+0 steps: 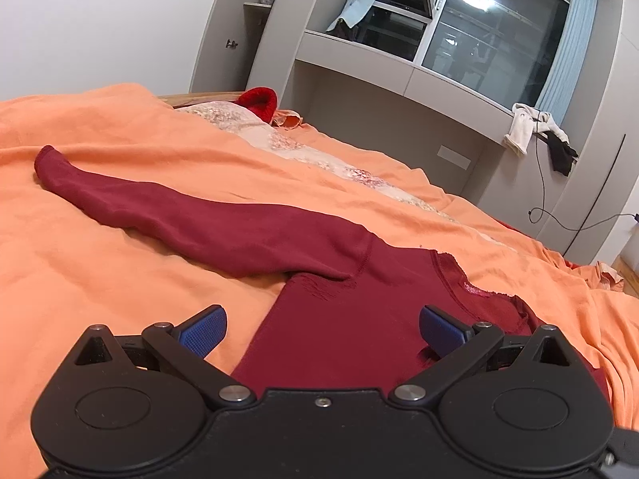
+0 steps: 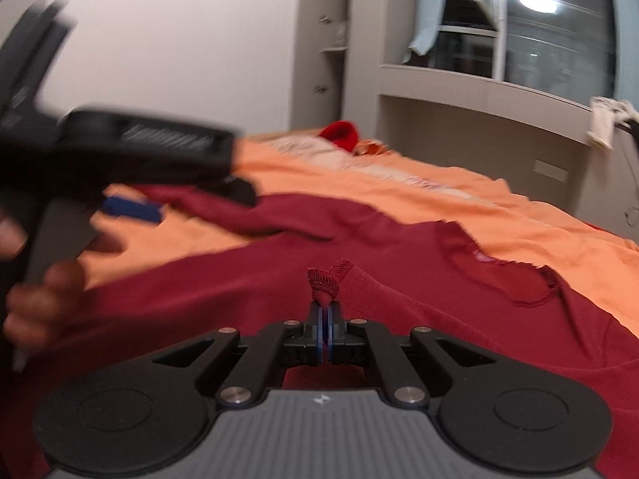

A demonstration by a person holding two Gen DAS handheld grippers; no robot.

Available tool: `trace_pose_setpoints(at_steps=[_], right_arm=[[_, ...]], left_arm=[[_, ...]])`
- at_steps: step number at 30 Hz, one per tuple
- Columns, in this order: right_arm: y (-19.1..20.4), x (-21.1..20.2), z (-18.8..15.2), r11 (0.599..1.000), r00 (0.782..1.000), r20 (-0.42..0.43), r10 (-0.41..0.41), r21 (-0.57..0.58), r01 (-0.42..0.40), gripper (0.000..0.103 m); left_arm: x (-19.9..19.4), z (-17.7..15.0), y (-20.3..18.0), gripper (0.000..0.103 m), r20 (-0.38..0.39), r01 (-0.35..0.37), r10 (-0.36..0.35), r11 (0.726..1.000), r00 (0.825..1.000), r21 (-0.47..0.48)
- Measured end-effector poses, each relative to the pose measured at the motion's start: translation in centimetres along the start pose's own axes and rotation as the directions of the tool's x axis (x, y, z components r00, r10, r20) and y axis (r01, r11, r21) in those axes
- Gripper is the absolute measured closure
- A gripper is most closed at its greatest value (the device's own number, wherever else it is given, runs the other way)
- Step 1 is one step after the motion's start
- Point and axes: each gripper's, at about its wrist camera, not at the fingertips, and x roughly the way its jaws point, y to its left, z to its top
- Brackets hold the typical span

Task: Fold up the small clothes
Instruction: 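Lay the sleeve across the sweater body and open the right gripper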

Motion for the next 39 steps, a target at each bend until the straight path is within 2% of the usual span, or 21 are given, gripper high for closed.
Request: trace_pose_setpoints(at_steps=[3,4,5,6,7,9,11,13,15,18,22,24,27,28,29,30,31,35,39], right_arm=[[0.4,-0.4,-0.6,0.998,0.998,-0.028,0.05,-0.023,-0.051,0.09],[0.4,-0.9,-1.0,0.997,0.997,-0.035,0.071,-0.015,-0.072,0.072],[0.3,-1.6,-1.5,0.996,0.996,-0.032,0.084,-0.004,-0.085,0.05],[0.1,-2.3,-1.9,0.996,0.995,-0.022,0.092,0.004,-0.092,0.043],[-0.2,-3.0,-2.2,0.995,0.995,-0.015,0.098,0.01,-0.098,0.036],[-1.4,-4.6,-2.8,0.995,0.995,-0.009,0.096,0.029,-0.096,0.032],[-3.0,-5.9,-3.5,0.995,0.998,-0.006,0.068,0.073,-0.067,0.016],[-5.1,-7.2,-4.2,0.991,1.0,0.004,0.025,0.132,-0.026,0.01],[-7.4,-8.2,-4.7,0.98,0.999,0.003,-0.039,0.195,0.038,0.01],[-11.7,-8.9,-5.0,0.94,0.987,-0.001,-0.162,0.305,0.155,0.01],[-16.9,-9.0,-5.3,0.86,0.947,-0.032,-0.319,0.41,0.303,0.01],[-19.6,-8.6,-5.9,0.818,0.929,-0.06,-0.366,0.456,0.351,0.015],[-23.1,-7.2,-6.6,0.758,0.915,-0.127,-0.384,0.523,0.39,0.031],[-24.0,-6.8,-6.9,0.741,0.918,-0.141,-0.37,0.552,0.383,0.042],[-24.9,-6.2,-7.3,0.727,0.924,-0.15,-0.351,0.579,0.37,0.062],[-25.5,-6.0,-7.7,0.714,0.93,-0.158,-0.332,0.602,0.357,0.074],[-25.9,-6.0,-7.8,0.705,0.934,-0.159,-0.32,0.618,0.346,0.094],[-27.1,-6.7,-8.5,0.662,0.922,-0.132,-0.363,0.66,0.355,0.095],[-26.8,-6.1,-9.0,0.679,0.921,-0.159,-0.355,0.634,0.37,0.092]], left_arm=[[0.5,-0.4,-0.5,0.0,-0.016,0.006,-0.005,1.0,1.0,0.016],[0.7,-0.5,-0.7,0.0,-0.023,0.009,-0.008,1.0,1.0,0.021],[0.9,-0.6,-0.8,0.0,-0.029,0.011,-0.01,1.0,1.0,0.026],[1.1,-0.8,-1.0,0.0,-0.037,0.014,-0.013,0.999,0.999,0.035],[1.2,-1.0,-1.3,0.0,-0.044,0.019,-0.017,0.999,0.999,0.046],[1.6,-1.6,-1.8,0.0,-0.06,0.03,-0.026,0.997,0.998,0.071],[2.1,-2.2,-2.3,0.0,-0.083,0.043,-0.035,0.995,0.996,0.094],[2.8,-2.8,-2.8,0.0,-0.113,0.054,-0.041,0.992,0.993,0.112],[3.4,-3.5,-3.3,0.0,-0.144,0.055,-0.036,0.99,0.989,0.13],[4.2,-4.4,-3.9,0.0,-0.172,0.03,0.0,0.985,0.985,0.172],[4.6,-5.4,-4.5,0.0,-0.18,-0.004,0.047,0.972,0.983,0.234],[4.8,-5.6,-4.6,0.0,-0.181,-0.012,0.061,0.966,0.982,0.257],[4.9,-6.1,-5.0,0.0,-0.177,-0.026,0.082,0.955,0.981,0.297],[5.0,-6.3,-5.1,0.0,-0.175,-0.031,0.089,0.95,0.981,0.311],[4.9,-6.5,-5.2,0.0,-0.172,-0.035,0.095,0.946,0.981,0.323],[4.9,-6.6,-5.3,0.0,-0.17,-0.037,0.098,0.942,0.981,0.333],[4.9,-6.6,-5.3,0.0,-0.169,-0.037,0.099,0.94,0.981,0.338],[4.9,-6.7,-5.3,0.0,-0.173,-0.026,0.09,0.94,0.981,0.342],[4.7,-6.8,-5.4,0.0,-0.173,-0.025,0.091,0.935,0.981,0.353]])
